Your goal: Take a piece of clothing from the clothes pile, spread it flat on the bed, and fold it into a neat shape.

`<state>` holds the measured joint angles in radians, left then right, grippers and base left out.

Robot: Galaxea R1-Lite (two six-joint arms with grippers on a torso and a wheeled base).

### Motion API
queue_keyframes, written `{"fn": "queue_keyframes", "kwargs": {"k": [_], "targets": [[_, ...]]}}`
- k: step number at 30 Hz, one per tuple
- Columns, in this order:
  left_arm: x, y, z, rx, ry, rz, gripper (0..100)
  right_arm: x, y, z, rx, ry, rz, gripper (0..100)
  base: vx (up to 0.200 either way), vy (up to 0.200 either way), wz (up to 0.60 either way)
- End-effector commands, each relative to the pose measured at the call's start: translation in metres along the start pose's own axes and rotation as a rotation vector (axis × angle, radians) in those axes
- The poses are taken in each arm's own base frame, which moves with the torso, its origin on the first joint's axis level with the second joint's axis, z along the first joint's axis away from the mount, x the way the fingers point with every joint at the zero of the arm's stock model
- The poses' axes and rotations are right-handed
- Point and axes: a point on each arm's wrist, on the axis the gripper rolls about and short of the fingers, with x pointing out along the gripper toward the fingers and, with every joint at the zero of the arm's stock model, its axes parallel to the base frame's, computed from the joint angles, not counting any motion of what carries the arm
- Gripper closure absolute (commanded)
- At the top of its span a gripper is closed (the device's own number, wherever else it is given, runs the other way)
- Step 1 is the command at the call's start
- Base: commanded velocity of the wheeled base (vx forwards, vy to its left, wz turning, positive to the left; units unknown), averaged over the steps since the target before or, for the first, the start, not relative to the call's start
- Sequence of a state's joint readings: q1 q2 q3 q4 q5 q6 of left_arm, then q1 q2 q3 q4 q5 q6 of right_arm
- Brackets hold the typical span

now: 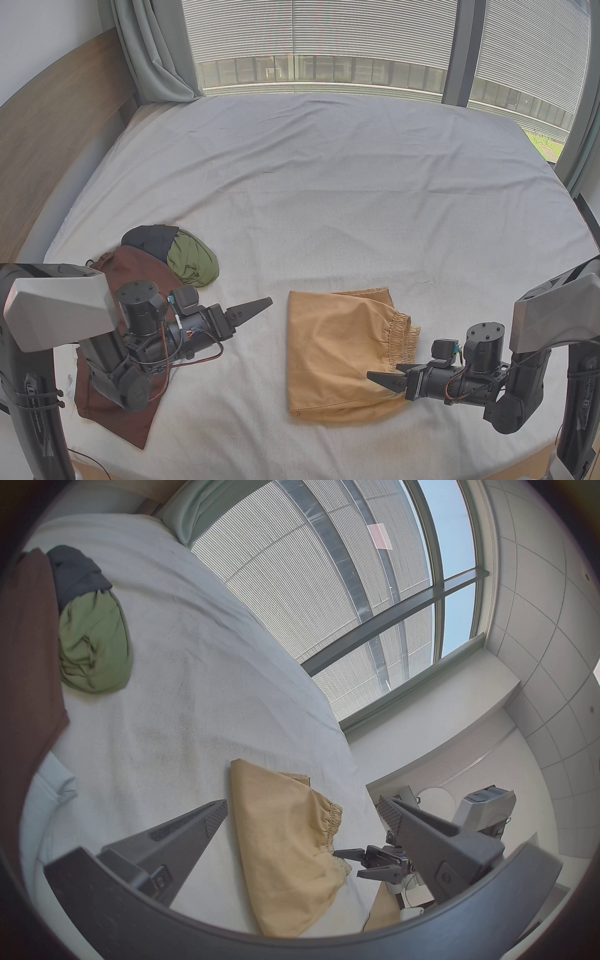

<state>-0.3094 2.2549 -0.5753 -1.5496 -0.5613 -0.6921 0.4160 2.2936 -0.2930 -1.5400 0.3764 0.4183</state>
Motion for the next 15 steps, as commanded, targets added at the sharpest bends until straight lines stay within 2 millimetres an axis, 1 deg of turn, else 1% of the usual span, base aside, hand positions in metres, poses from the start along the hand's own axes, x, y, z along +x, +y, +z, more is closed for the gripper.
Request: {"fn": "queue_keyframes", "kwargs": {"k": [1, 3, 4, 8, 15], "targets": [[-0.028, -0.007, 0.013, 0.052, -0.027, 0.018, 0, -0.001, -0.004, -0.015, 0.018, 0.061, -0.022, 0, 0.0, 0.0, 0.0], [-0.032, -0.006, 0.013, 0.075, -0.024, 0.025, 0, 0.0, -0.006, -0.017, 0.013, 0.071, -0.027, 0, 0.0, 0.0, 0.0], [-0.035, -0.004, 0.013, 0.1, -0.023, 0.035, 0, 0.002, -0.011, -0.023, -0.001, 0.095, -0.039, 0, 0.0, 0.0, 0.0], [-0.039, -0.001, 0.013, 0.111, -0.023, 0.042, 0, 0.006, -0.018, -0.031, -0.015, 0.121, -0.054, 0, 0.0, 0.0, 0.0], [-0.042, -0.001, 0.015, 0.154, -0.028, 0.046, 0, 0.009, -0.019, -0.028, -0.016, 0.106, -0.053, 0, 0.0, 0.0, 0.0]]}}
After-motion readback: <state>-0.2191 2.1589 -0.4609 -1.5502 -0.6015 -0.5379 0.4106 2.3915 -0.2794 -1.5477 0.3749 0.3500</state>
